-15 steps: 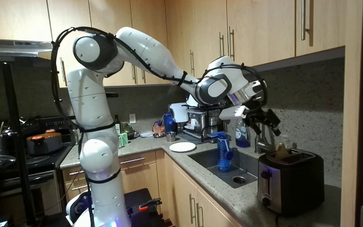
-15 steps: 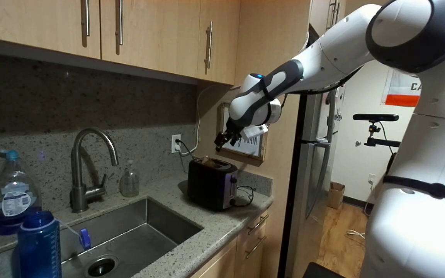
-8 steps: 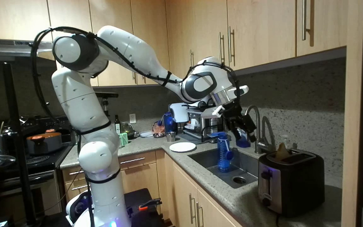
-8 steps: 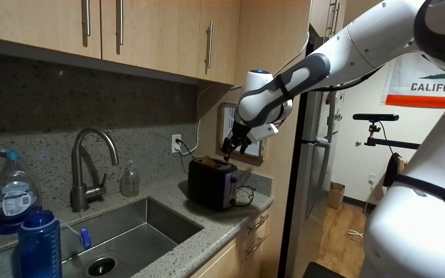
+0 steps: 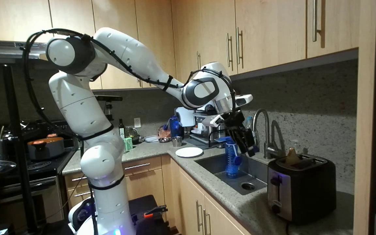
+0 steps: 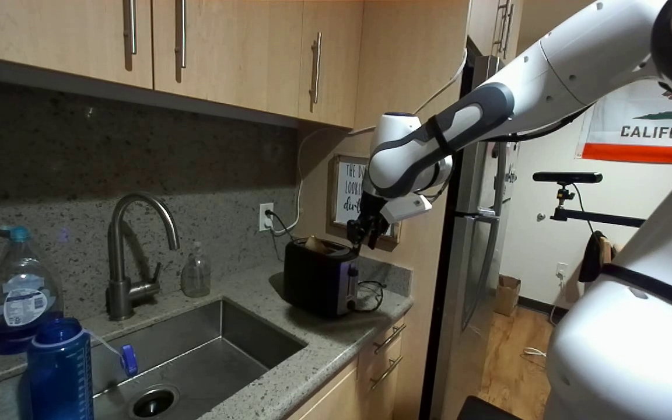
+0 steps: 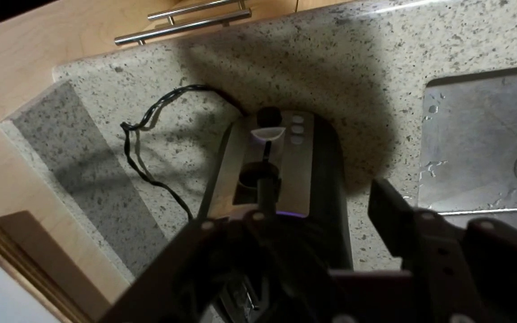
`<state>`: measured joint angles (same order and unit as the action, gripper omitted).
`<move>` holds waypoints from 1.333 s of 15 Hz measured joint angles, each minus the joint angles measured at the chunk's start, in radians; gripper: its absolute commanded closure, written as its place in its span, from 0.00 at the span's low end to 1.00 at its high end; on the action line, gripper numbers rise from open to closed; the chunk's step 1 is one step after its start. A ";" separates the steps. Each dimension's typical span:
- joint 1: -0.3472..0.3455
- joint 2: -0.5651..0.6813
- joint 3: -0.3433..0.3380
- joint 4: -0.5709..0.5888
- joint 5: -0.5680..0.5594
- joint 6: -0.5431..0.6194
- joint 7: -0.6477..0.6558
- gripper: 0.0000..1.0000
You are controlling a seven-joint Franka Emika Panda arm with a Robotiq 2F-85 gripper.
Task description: Put the slice of bread in the toaster, push the lever on the toaster down
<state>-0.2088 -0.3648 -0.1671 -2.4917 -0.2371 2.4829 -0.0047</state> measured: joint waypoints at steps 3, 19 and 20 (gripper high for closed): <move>-0.009 0.003 0.000 -0.011 0.000 0.000 0.021 0.95; -0.162 0.133 0.063 -0.119 -0.066 0.380 0.322 1.00; -0.173 0.148 0.070 -0.113 -0.078 0.391 0.342 1.00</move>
<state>-0.3819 -0.2163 -0.0968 -2.6047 -0.3152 2.8735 0.3370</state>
